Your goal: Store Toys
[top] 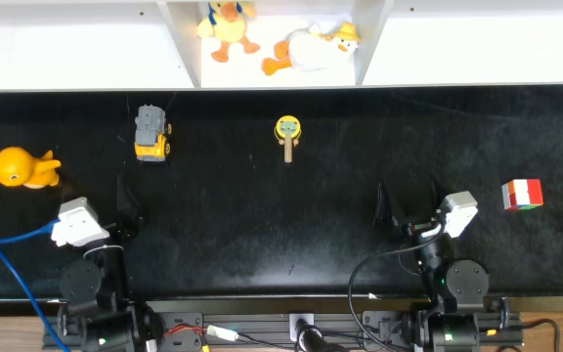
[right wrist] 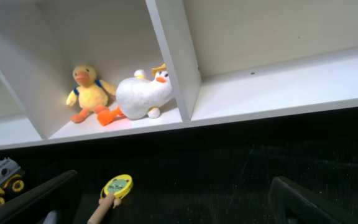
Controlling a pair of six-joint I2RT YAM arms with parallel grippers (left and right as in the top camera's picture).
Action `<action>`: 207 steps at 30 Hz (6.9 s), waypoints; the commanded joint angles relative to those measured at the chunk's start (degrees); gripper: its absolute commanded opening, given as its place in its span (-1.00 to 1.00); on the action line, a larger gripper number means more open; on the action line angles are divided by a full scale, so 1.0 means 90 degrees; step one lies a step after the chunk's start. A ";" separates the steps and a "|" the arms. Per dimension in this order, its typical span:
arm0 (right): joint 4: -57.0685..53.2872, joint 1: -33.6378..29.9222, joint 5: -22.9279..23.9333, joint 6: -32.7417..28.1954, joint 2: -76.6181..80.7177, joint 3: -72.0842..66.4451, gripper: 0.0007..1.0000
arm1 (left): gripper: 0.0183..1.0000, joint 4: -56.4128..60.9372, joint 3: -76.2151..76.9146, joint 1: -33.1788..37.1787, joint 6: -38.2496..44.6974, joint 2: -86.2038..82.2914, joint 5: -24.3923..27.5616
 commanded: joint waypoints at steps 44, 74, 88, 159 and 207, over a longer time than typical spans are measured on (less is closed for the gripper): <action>0.0039 0.0053 0.0029 0.0049 -0.0053 -0.0085 0.99 | 1.00 -0.0017 -0.0007 0.0041 0.0019 -0.0068 0.0017; 0.0039 0.0053 0.0029 0.0049 -0.0053 -0.0085 0.99 | 1.00 -0.0886 0.1003 0.0049 -0.0342 0.0291 0.0272; 0.0039 0.0053 0.0029 0.0049 -0.0053 -0.0085 0.99 | 0.99 -0.5061 0.6528 0.0158 0.0078 0.5161 -0.2565; 0.0039 0.0053 0.0029 0.0049 -0.0053 -0.0085 0.99 | 0.79 -0.3043 0.6560 0.4112 0.5166 0.9646 0.3660; 0.0039 0.0053 0.0029 0.0049 -0.0053 -0.0085 0.99 | -0.91 -0.1134 0.7890 0.2038 0.2480 0.9527 0.2397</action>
